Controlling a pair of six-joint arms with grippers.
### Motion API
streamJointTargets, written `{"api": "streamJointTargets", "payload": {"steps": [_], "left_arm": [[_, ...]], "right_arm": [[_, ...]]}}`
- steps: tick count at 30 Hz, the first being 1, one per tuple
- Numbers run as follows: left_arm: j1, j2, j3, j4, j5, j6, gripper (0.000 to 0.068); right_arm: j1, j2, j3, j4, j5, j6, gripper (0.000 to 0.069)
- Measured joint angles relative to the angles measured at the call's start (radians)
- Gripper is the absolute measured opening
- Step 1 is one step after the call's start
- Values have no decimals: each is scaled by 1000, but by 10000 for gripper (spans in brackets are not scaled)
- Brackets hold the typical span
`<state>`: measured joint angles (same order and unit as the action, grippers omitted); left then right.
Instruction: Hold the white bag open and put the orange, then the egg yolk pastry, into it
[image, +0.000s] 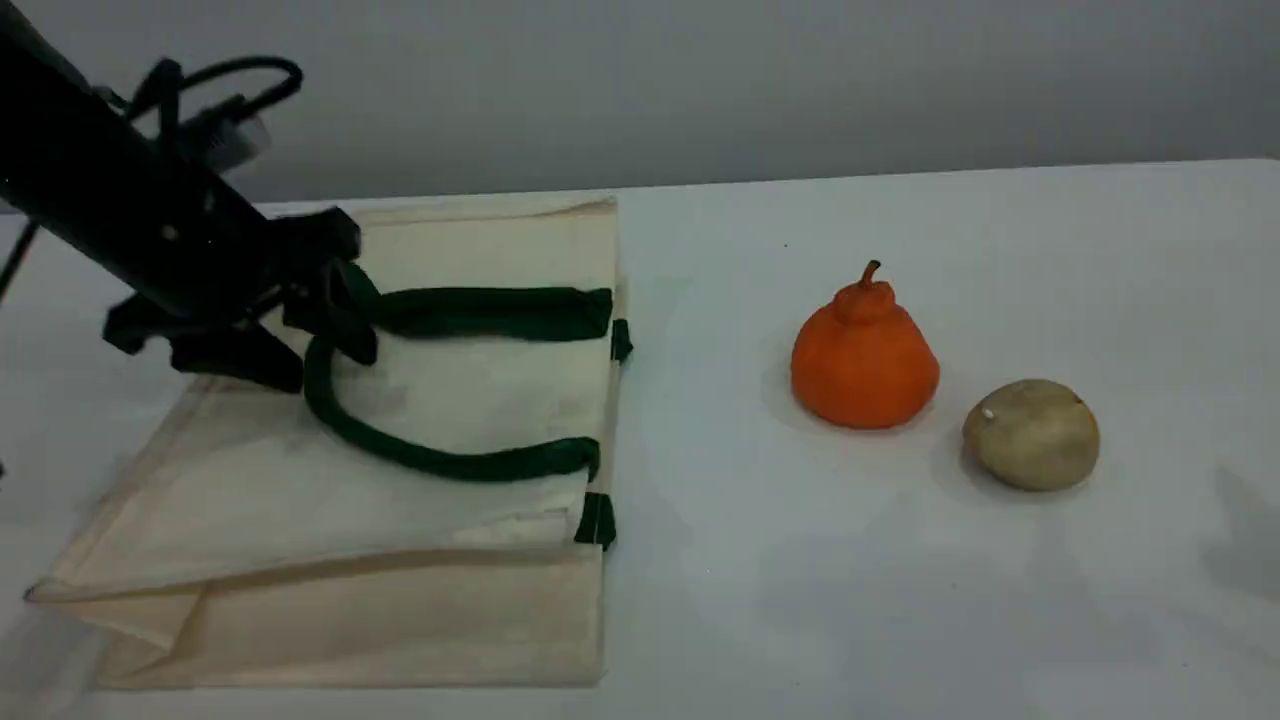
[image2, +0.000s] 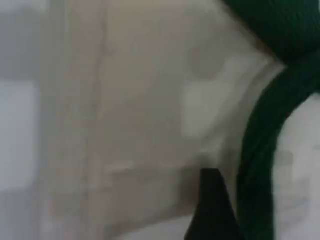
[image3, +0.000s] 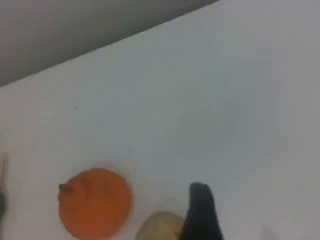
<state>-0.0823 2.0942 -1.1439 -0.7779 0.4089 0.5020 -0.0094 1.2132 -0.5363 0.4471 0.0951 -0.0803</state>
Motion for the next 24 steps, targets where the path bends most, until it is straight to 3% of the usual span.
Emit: {"api": "streamJointTargets", "payload": {"steps": [5, 13, 17, 22, 24], "left_arm": [[-21, 35, 0, -92, -26, 95, 451], [-23, 69, 0, -100, -27, 93, 411], [-23, 77, 0, -96, -24, 93, 306], [-23, 78, 0, -96, 2, 92, 80], [-23, 77, -18, -93, 38, 92, 72]], "right_arm": [[0, 0, 0, 0, 0, 0, 490], [0, -1, 0, -1, 4, -9, 490], [0, -1, 0, -1, 13, -9, 490], [0, -1, 0, -1, 28, -13, 490], [0, -1, 0, -1, 49, -38, 490]]}}
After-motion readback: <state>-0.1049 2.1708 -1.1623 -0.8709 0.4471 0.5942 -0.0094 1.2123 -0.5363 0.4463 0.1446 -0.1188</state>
